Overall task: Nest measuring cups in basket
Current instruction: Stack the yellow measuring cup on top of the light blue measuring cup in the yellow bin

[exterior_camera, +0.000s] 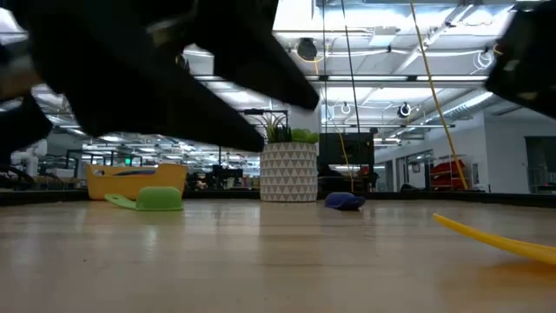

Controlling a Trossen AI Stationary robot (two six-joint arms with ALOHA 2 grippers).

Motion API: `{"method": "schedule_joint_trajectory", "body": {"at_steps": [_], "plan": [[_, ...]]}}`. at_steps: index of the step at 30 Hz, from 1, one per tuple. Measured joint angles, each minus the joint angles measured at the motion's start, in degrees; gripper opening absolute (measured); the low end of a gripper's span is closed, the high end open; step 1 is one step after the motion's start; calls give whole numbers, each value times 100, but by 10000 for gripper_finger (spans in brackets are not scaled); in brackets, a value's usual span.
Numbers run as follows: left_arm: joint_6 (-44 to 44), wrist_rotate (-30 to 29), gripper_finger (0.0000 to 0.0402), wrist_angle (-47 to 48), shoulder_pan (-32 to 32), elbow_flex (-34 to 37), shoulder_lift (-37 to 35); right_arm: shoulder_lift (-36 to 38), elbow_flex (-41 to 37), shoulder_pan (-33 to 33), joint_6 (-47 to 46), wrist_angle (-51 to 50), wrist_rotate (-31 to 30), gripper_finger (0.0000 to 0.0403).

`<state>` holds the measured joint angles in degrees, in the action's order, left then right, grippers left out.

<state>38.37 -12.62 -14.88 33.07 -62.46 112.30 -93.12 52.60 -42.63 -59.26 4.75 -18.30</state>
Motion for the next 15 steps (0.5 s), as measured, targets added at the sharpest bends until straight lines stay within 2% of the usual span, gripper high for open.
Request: {"method": "schedule_joint_trajectory", "body": {"at_steps": [6,12,15], "plan": [[-77,0,168,-38,-150,5,-12,-64,3,-746,-425,-139,-42,148],[-39,3,170,-157,-333,5,-11,-135,9,-1409,-1835,-873,-319,110],[-49,15,170,-210,-400,5,1,-323,2,-1539,-2092,-1028,-420,88]]}}
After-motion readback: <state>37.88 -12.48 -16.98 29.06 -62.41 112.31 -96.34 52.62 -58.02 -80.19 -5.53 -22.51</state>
